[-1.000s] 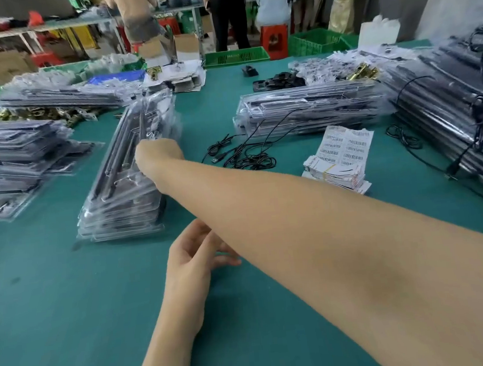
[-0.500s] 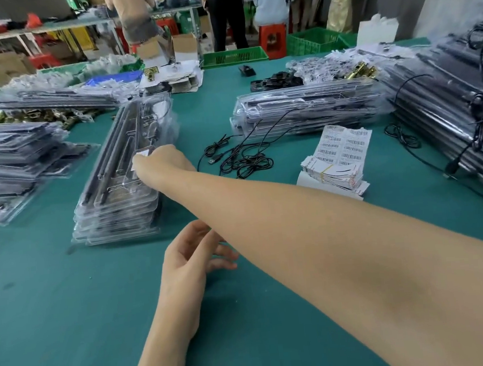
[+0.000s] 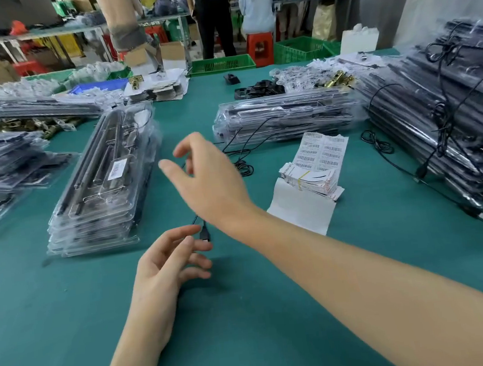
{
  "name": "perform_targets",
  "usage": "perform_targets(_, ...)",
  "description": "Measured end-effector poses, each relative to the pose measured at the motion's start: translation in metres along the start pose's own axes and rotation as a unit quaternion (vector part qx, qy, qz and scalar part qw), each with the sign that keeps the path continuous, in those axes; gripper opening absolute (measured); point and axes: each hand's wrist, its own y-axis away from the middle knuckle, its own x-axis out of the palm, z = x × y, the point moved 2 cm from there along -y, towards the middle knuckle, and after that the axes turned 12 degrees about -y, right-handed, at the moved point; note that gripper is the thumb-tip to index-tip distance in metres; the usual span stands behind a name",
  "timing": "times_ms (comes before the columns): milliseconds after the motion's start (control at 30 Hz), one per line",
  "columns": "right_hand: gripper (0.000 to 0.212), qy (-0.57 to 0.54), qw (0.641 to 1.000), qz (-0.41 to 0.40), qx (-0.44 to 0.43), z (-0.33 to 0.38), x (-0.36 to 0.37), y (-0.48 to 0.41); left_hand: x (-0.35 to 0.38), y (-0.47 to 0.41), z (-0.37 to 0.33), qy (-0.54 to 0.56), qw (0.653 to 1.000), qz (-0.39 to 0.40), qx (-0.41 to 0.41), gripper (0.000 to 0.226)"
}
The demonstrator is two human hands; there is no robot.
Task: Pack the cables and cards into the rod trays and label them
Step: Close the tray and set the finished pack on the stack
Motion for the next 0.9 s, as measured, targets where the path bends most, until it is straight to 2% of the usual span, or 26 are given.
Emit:
perform_targets(67,0.013,0.022,0.996,-0.041,-0.078,-0.014,-0.051,0.029,0.001,0.001,-0.002,-0.006,1.000,-0.001,-0.001,0.024)
perform_targets(100,0.012,0.030,0.995,-0.054,-0.085,-0.022,-0.076,0.043,0.002,0.003,-0.002,-0.012,1.000,-0.002,0.000,0.026)
perform_targets(200,0.009,0.086,0.990,-0.104,-0.050,-0.053,-0.136,0.076,0.006,0.006,-0.005,-0.048,0.999,-0.007,0.000,0.026)
perform_targets(300,0.004,0.135,0.982,-0.131,-0.016,-0.082,-0.170,0.102,0.017,0.004,-0.011,-0.119,0.992,-0.037,-0.001,0.017)
perform_targets(400,0.021,0.154,0.984,-0.094,0.014,-0.100,-0.173,0.113,0.040,-0.015,-0.033,-0.204,0.978,-0.048,0.024,0.013)
perform_targets(500,0.044,0.186,0.982,0.004,0.043,-0.107,-0.166,0.114,0.077,-0.058,-0.062,-0.254,0.965,-0.046,0.044,0.012)
perform_targets(567,0.048,0.205,0.977,0.045,0.040,-0.110,-0.163,0.114,0.101,-0.097,-0.075,-0.271,0.960,-0.060,0.031,0.013)
perform_targets(700,0.053,0.211,0.974,0.064,0.046,-0.116,-0.166,0.116,0.139,-0.164,-0.095,-0.330,0.942,-0.067,-0.012,0.058)
perform_targets(767,0.055,0.214,0.974,0.068,0.044,-0.118,-0.166,0.114,0.152,-0.187,-0.099,-0.362,0.929,-0.061,-0.053,0.068)
perform_targets(833,0.057,0.208,0.975,0.069,0.048,-0.118,-0.166,0.111,0.158,-0.204,-0.099,-0.369,0.923,-0.056,-0.091,0.063)
perform_targets(900,0.058,0.201,0.976,0.067,0.055,-0.119,-0.166,0.110,0.159,-0.222,-0.098,-0.367,0.924,-0.056,-0.094,0.041)
